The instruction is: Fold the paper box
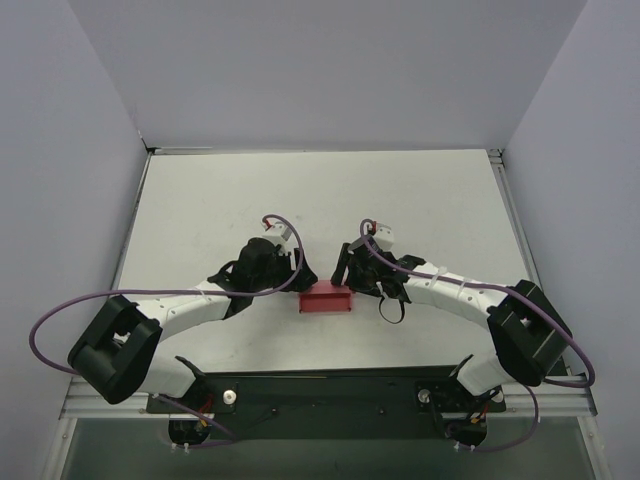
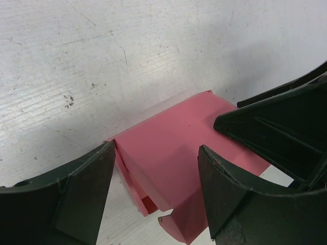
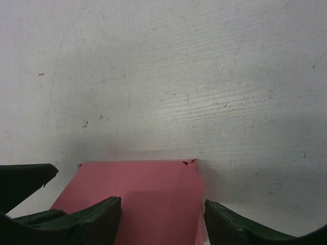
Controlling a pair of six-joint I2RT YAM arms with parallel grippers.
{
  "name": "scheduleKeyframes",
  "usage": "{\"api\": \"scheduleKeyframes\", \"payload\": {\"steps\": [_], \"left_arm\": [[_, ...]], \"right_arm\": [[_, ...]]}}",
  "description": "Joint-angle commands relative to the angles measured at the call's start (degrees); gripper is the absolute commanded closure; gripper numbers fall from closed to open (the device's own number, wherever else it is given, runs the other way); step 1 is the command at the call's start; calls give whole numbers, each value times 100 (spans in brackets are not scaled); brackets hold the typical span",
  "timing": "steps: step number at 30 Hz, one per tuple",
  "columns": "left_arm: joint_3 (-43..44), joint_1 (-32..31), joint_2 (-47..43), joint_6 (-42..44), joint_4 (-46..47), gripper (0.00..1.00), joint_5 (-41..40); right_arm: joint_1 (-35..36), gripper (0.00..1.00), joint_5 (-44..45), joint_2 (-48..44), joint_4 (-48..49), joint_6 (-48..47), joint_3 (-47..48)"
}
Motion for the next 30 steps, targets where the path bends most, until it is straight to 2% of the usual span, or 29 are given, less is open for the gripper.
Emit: {"api": "scheduleKeyframes", "payload": {"steps": [1,13,17,19,21,23,26,30], "left_arm": [[28,-14,-21,-49,86,25,77],[-139,-14,32,-242,473,24,86],[-60,-14,-12,-172,588,23,104],[124,-14,-161,55,457,22,-28],[256,-6,-397,258,219,21,-186],[406,-6,-583,591,-9,20,-414],[389,-6,-1031,926,-299,20,-626],[11,-23,-1785,1172,-519,20,-872]], "right_arm": [[-29,35,-153,94,175,101,-34],[-29,50,-320,50,598,461,-271],[-29,50,-505,15,713,532,-333],[-37,41,-382,-55,704,470,-368],[-37,35,-147,-257,721,225,-403],[-55,32,-48,-519,748,-82,-482],[-64,31,154,-951,783,-908,-640],[-38,30,129,-1575,1308,-2320,-1175]]}}
